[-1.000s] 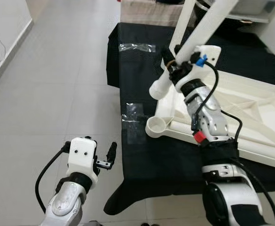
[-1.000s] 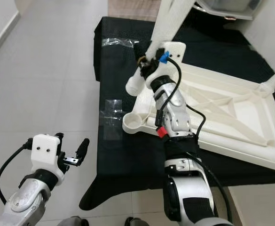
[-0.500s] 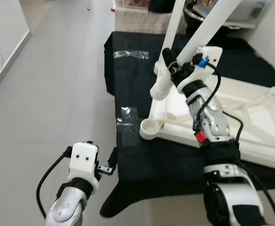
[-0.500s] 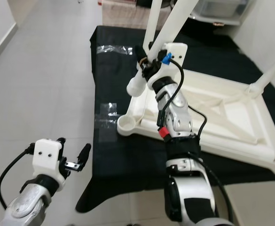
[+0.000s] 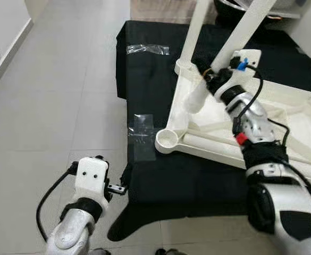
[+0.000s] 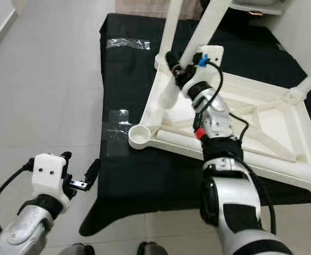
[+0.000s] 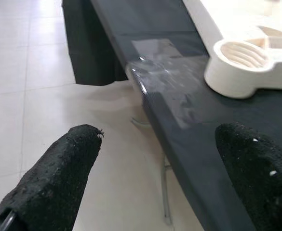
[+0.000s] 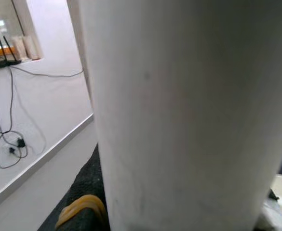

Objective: Building children table

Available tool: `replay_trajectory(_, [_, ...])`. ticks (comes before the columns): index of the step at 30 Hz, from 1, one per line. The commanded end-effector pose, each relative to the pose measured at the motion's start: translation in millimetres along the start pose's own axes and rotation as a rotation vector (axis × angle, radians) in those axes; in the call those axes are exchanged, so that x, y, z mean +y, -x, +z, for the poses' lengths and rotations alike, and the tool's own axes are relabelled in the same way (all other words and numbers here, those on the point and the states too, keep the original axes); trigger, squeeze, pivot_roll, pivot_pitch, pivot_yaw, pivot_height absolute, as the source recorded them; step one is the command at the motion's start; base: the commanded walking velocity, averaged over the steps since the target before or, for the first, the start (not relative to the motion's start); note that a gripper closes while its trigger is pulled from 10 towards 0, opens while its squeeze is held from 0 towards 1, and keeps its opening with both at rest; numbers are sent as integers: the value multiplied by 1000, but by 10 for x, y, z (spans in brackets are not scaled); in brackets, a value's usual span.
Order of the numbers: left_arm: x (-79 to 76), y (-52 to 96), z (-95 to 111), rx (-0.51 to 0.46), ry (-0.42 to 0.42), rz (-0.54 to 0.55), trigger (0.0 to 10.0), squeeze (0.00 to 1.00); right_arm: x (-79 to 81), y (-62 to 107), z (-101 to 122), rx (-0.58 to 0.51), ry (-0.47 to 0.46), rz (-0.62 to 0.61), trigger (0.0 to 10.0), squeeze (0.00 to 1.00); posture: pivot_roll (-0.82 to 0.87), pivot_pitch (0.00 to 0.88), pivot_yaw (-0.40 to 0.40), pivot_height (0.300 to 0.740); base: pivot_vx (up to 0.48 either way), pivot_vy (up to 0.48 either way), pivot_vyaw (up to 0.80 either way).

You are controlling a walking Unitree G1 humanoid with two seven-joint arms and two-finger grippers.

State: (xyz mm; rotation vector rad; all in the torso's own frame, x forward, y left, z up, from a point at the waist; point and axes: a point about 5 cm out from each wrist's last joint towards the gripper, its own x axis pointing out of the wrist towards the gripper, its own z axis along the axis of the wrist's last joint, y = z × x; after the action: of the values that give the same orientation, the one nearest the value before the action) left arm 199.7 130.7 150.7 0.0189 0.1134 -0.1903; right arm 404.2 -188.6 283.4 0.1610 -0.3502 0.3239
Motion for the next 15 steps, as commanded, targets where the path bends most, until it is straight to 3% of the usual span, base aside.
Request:
replay_trajectory(1, [0,51,-19,25,10,-13,10000,0,65,-70,87,-31,-16,50,10000,0,142,237,-104,740,0,0,0])
replay_trajectory(5, [15,80,-6,30,11,-12,10000,0,281,-177,158,-19,-112,257,10000,0,148,247,-103,740,0,0,0])
replay_trajectory(6, [15,80,-6,30,11,-12,10000,0,281,-177,158,-19,-112,257,10000,0,148,247,-103,740,0,0,0])
replay_trajectory(8, [27,113,-3,33,14,-13,10000,0,455,-192,146,21,-91,480,10000,0,153,256,-107,740,0,0,0])
replay_trajectory(11, [27,113,-3,33,14,-13,10000,0,455,-192,146,21,-91,480,10000,0,153,256,-107,740,0,0,0])
replay_trajectory(15, [29,159,4,40,18,-15,10000,0,506,-196,84,69,-50,582,10000,0,158,266,-111,740,0,0,0])
